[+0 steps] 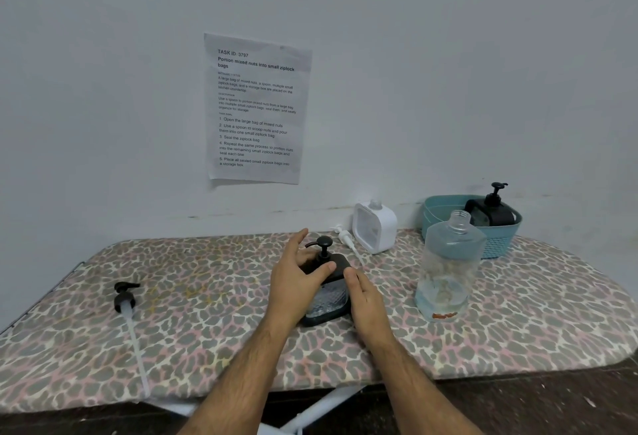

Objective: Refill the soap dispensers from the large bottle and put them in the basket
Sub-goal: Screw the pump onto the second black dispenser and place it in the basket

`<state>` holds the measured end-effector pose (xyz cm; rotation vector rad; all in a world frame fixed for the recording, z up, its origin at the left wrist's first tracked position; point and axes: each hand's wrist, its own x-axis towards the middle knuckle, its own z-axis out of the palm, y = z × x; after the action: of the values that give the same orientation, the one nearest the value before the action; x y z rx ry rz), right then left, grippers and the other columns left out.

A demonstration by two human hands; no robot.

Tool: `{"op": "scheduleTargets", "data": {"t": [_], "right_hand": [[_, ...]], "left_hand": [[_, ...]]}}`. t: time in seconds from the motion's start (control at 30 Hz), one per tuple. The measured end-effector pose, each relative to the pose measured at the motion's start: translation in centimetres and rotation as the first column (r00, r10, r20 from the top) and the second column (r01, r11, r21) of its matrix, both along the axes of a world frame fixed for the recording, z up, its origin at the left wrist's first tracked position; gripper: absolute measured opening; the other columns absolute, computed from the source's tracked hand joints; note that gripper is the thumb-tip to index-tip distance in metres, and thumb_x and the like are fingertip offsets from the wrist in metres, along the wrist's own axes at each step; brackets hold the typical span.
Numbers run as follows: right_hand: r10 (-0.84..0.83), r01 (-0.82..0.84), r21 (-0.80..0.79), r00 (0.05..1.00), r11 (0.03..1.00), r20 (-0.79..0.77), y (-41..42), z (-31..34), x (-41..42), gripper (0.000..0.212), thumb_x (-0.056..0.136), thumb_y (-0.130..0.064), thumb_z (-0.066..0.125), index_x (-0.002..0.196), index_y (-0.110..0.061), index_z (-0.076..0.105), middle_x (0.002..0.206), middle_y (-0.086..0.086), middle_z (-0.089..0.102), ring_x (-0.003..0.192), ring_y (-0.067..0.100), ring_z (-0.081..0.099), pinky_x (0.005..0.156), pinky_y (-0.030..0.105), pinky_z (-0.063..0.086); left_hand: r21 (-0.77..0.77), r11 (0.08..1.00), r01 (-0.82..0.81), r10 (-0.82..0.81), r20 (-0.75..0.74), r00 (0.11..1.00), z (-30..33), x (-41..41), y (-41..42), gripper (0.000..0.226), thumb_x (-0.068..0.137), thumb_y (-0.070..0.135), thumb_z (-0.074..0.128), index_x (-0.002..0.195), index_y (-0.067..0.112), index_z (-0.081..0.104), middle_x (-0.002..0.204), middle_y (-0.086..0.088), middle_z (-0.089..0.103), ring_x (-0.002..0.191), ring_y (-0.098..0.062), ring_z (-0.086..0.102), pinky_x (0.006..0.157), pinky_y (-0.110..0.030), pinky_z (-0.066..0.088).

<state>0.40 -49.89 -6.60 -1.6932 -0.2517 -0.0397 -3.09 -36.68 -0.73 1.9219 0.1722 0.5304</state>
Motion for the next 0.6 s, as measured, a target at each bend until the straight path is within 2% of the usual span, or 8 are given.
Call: {"op": "scheduleTargets", "data": {"t": [0.1, 0.23, 0.3, 0.4, 0.5, 0.6], "right_hand": [[-0.001, 0.001, -0.01, 1.0, 1.0, 0.012, 0.0, 0.1, 0.0, 0.016, 0.102, -0.044, 0.044, 0.102, -0.044, 0.059, 0.102, -0.024, 0.064, 0.092, -0.019, 0.057, 0.074, 0.0, 0.039], [-0.004, 0.004, -0.002, 1.0, 1.0, 0.014, 0.1, -0.2, 0.2, 0.021, 0.1, -0.048, 0.043, 0.102, -0.044, 0.063, 0.103, -0.018, 0.069, 0.095, -0.009, 0.061, 0.082, 0.015, 0.044], [-0.003, 0.002, 0.003, 1.0, 1.0, 0.016, 0.1, -0.3, 0.2, 0.02, 0.101, -0.047, 0.043, 0.103, -0.044, 0.063, 0.105, -0.017, 0.069, 0.097, -0.006, 0.062, 0.085, 0.019, 0.046], [-0.003, 0.003, 0.012, 1.0, 1.0, 0.016, 0.1, -0.2, 0.2, 0.021, 0.1, -0.047, 0.044, 0.103, -0.042, 0.065, 0.103, -0.015, 0.07, 0.096, -0.004, 0.063, 0.086, 0.02, 0.047], [0.001, -0.002, 0.016, 1.0, 1.0, 0.016, 0.1, -0.3, 0.2, 0.027, 0.099, -0.05, 0.045, 0.102, -0.035, 0.067, 0.101, -0.008, 0.071, 0.096, 0.007, 0.065, 0.087, 0.027, 0.051], [-0.001, 0.0, 0.013, 1.0, 1.0, 0.028, 0.1, -0.4, 0.2, 0.032, 0.099, -0.052, 0.046, 0.104, -0.03, 0.068, 0.1, -0.004, 0.071, 0.096, 0.013, 0.065, 0.089, 0.033, 0.051]], "left_hand": [[0.045, 0.999, -0.004, 0.005, -0.018, 1.0, 0.2, -0.1, -0.2, 0.073, 0.079, 0.034, 0.081, 0.143, 0.032, 0.045, 0.107, 0.021, 0.061, 0.113, -0.002, 0.057, 0.103, -0.027, 0.041], [0.154, 0.979, -0.137, 0.146, -0.054, 0.988, 0.6, 0.0, -1.0, 0.059, 0.065, 0.064, 0.078, 0.111, 0.036, 0.055, 0.103, 0.024, 0.06, 0.1, -0.002, 0.059, 0.089, -0.031, 0.049], [0.232, 0.955, -0.182, 0.203, -0.069, 0.977, 0.7, 0.0, -1.2, 0.061, 0.062, 0.074, 0.073, 0.106, 0.033, 0.059, 0.101, 0.022, 0.06, 0.093, -0.003, 0.058, 0.086, -0.034, 0.051], [0.276, 0.938, -0.208, 0.233, -0.06, 0.971, 0.9, 0.1, -1.3, 0.059, 0.065, 0.072, 0.073, 0.105, 0.029, 0.065, 0.094, 0.022, 0.059, 0.087, -0.003, 0.057, 0.084, -0.032, 0.051], [0.276, 0.932, -0.233, 0.25, -0.026, 0.968, 0.8, 0.2, -1.4, 0.049, 0.068, 0.064, 0.076, 0.099, 0.028, 0.068, 0.086, 0.021, 0.06, 0.084, -0.004, 0.06, 0.083, -0.034, 0.052], [0.247, 0.938, -0.243, 0.248, 0.01, 0.969, 0.6, 0.2, -1.4, 0.044, 0.071, 0.057, 0.078, 0.099, 0.024, 0.071, 0.088, 0.019, 0.063, 0.086, -0.004, 0.059, 0.086, -0.034, 0.052]]}}
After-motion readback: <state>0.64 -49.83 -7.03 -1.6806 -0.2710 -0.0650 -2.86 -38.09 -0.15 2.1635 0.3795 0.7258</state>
